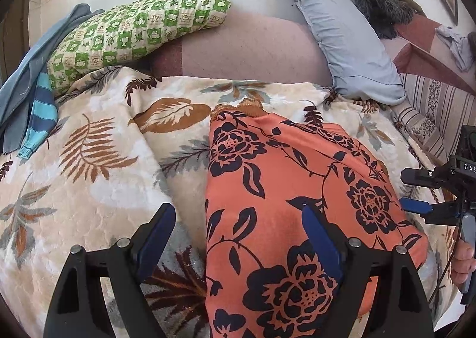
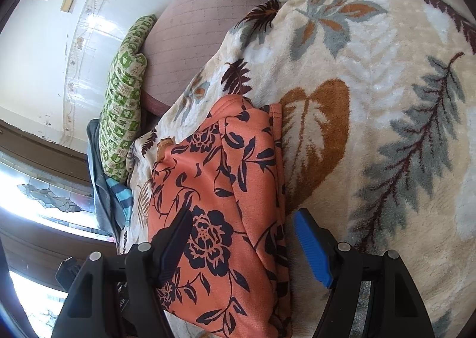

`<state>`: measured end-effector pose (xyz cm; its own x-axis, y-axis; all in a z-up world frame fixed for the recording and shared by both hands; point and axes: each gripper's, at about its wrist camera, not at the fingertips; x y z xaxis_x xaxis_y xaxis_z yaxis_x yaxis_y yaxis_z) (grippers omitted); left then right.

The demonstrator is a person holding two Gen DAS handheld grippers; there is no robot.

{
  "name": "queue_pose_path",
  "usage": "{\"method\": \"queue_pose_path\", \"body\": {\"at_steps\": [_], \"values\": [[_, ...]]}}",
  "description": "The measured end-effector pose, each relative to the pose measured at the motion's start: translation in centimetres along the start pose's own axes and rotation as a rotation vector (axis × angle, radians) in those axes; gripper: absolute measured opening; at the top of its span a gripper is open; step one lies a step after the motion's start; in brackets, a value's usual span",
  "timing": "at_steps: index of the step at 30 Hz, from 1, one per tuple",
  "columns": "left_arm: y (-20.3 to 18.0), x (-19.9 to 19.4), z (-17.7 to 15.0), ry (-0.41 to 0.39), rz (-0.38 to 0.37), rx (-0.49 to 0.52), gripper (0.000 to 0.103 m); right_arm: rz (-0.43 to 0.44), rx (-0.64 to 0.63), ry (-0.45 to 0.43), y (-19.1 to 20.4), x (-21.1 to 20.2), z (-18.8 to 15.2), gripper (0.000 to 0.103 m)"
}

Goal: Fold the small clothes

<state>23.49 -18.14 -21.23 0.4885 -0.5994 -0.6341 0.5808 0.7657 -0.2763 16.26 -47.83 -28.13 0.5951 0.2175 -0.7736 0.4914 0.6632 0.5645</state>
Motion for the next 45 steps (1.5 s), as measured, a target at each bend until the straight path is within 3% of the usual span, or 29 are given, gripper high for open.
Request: {"method": "queue_pose_path", "body": {"at_steps": [5,10,17,45], "values": [[0.1,0.3,0.0,0.009,0.001,-0.006,0.087,0.003,-0.019,-0.020,0.5,-0.2,-0.2,0.074],[0.2,0.8,-0.1,0.027,0.008,-0.006,0.087,-0.032,-0.050,-0.108,1.6,-1.4,-0.3,0.072],[0.1,1.1,-0.3,0.038,0.005,-0.004,0.087,-0.021,-0.017,-0.046,1.2,-0.1,-0.2,0.072],[-0.6,2.0,-0.5,0.051,0.007,0.011,0.087,-0.017,-0.047,-0.014,1.4,0.4,-0.4,0.072]]}}
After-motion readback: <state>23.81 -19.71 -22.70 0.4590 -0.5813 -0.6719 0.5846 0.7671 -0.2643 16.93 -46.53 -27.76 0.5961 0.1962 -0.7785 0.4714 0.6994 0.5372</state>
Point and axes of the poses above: each gripper's, at about its wrist camera, not at the fingertips, and x roughly the way its jaws point, y to its left, z to its top, and after that the axes turned 14 degrees about -z, right-handed
